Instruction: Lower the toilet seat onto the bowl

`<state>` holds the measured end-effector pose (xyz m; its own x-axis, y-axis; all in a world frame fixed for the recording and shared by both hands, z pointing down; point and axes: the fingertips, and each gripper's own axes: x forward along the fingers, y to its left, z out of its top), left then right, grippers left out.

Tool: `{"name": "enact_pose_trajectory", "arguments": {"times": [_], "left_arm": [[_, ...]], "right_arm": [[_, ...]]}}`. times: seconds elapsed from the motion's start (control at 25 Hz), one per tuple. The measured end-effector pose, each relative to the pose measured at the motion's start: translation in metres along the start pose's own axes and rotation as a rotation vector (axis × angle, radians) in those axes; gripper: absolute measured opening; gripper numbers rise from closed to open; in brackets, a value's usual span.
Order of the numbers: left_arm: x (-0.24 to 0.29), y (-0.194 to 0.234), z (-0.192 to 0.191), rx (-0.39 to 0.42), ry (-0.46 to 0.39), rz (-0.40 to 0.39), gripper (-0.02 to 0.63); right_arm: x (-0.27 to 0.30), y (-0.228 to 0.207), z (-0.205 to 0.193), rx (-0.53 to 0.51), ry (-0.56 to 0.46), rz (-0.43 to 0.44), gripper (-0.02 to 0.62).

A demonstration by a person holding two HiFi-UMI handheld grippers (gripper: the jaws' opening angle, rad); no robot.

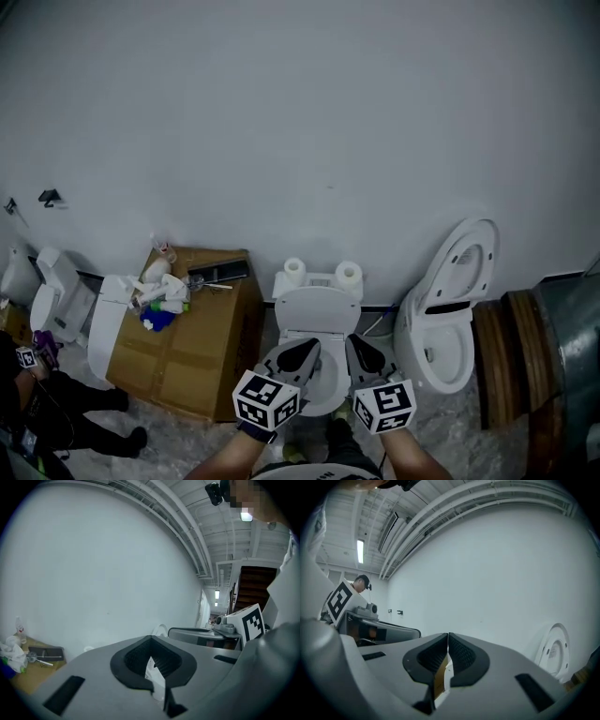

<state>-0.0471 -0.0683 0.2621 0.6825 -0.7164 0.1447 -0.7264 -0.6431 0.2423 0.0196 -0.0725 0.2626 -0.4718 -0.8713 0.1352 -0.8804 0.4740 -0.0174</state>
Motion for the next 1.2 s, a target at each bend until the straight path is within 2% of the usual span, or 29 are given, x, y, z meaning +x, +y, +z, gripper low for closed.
{"name": "enact_pose_trajectory", "arguments": {"times": [0.2,0.36,1.2], "left_arm": [[-0.002,0.004,0.033,0.026,-0.044,0.005,0.009],[-0.001,0.008,0.045,0.036,-0.056,0.012,0.009],[0.003,0.037,0.043,0.048,-0.063,0.052,0.009]], "right_arm": [[0.006,0.002,0.028,-0.019,-0.042,0.013,0.017],[0.014,0.006,0.039,-0.028,-0.051,0.027,0.017],[0.038,0.011,0.039,-0.048,-0.042,0.035,0.015]]}}
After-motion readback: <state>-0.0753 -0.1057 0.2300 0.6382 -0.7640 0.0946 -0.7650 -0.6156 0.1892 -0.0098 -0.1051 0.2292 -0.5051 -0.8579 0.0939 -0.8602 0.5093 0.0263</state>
